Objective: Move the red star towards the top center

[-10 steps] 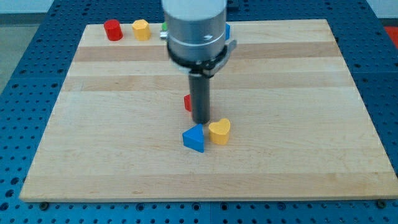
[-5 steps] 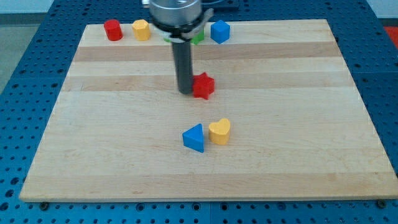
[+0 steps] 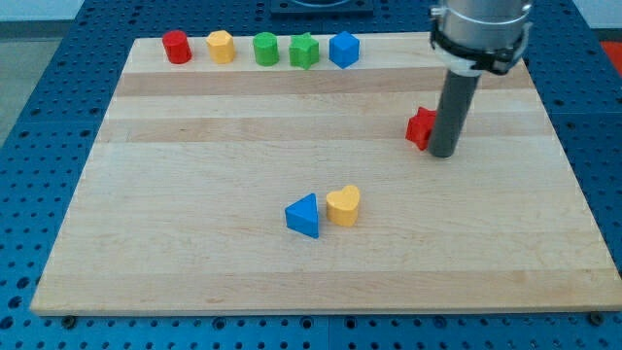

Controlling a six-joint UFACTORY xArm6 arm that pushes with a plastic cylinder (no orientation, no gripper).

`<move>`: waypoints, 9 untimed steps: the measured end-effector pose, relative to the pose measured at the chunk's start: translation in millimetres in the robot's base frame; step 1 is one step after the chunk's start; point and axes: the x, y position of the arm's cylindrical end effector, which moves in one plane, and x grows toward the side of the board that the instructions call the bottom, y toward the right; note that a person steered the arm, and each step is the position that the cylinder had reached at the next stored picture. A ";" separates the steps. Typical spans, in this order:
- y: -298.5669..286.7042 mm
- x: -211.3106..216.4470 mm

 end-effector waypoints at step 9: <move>-67.5 -88.1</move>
